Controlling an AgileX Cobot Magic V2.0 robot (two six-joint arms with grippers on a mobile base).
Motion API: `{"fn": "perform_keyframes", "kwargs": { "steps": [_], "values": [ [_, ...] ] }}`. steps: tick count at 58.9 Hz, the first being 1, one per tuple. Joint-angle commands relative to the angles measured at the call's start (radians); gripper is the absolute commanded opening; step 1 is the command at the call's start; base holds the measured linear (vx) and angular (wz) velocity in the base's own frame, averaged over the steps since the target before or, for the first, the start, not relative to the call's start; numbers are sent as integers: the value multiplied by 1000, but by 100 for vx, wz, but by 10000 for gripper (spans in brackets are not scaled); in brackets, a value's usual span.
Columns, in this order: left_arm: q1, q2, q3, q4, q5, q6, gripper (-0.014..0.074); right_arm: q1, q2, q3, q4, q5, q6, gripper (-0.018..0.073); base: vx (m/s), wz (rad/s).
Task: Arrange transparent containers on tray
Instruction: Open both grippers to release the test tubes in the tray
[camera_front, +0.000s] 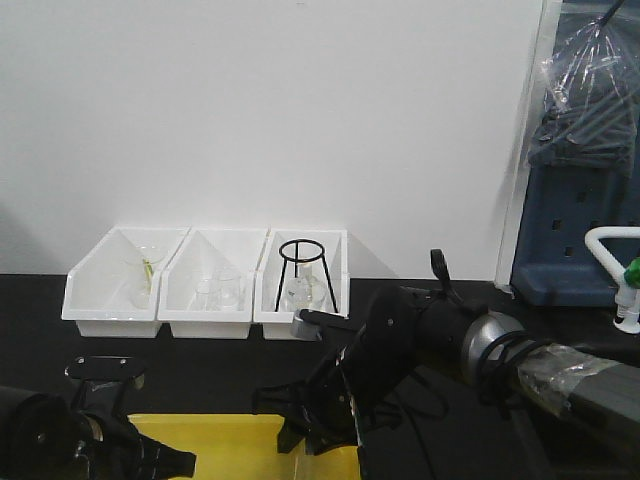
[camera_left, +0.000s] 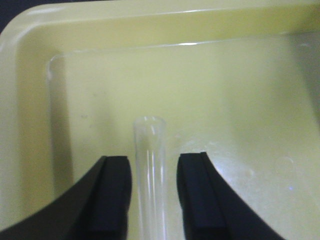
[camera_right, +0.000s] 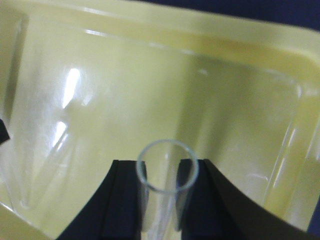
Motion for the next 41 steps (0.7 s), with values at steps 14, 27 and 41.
{"fn": "perform_keyframes", "kwargs": {
  "steps": [14,27,41],
  "values": [
    [-6,-9,-32,3,-77,2,414,-4,-18,-34,29,-45,-1,167,0,0],
    [-5,-9,-32,3,-98,2,414,-4,-7,-34,22,-47,-2,248,0,0],
    [-4,-10,-32,3,-102,2,414,-4,16,-34,20,-49,-2,317,0,0]
  ]
}}
